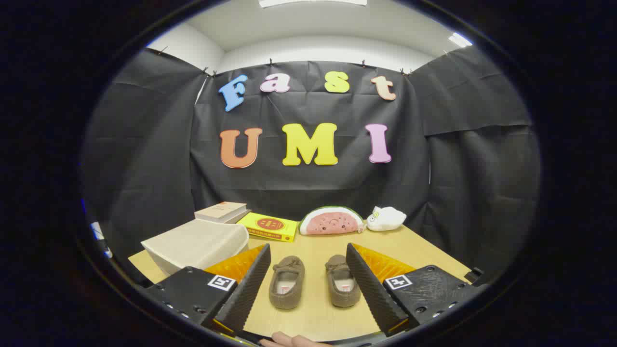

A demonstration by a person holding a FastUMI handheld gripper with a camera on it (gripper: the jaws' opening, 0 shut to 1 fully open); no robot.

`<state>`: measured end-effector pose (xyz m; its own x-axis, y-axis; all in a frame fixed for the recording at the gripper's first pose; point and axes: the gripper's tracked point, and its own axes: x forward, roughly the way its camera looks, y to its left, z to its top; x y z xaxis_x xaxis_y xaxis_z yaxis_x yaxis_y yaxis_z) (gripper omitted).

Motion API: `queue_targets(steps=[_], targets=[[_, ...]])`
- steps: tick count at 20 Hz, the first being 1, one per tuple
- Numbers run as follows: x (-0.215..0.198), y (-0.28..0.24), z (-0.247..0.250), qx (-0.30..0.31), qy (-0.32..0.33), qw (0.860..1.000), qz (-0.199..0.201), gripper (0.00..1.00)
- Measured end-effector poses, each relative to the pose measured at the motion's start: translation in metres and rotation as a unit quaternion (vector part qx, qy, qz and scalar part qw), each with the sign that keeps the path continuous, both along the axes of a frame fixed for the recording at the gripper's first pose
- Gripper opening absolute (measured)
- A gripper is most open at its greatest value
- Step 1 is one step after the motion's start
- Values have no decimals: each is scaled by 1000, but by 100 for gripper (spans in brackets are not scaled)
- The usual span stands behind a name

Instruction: Open the storage box then place both shoes into the box .Put the left shoe in first, then the right shoe, with the right side of both shoes facing outward in a uniform manner.

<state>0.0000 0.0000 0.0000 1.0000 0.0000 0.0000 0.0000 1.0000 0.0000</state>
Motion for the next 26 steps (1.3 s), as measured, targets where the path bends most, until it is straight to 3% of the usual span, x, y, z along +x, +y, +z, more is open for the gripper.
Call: queue_targets(steps=[15,24,26], targets=[[17,-33,-16,23,7,999,-27,96],[58,-23,-20,37,24,999,0,95],[75,-8,-25,48,39,998,27,95]])
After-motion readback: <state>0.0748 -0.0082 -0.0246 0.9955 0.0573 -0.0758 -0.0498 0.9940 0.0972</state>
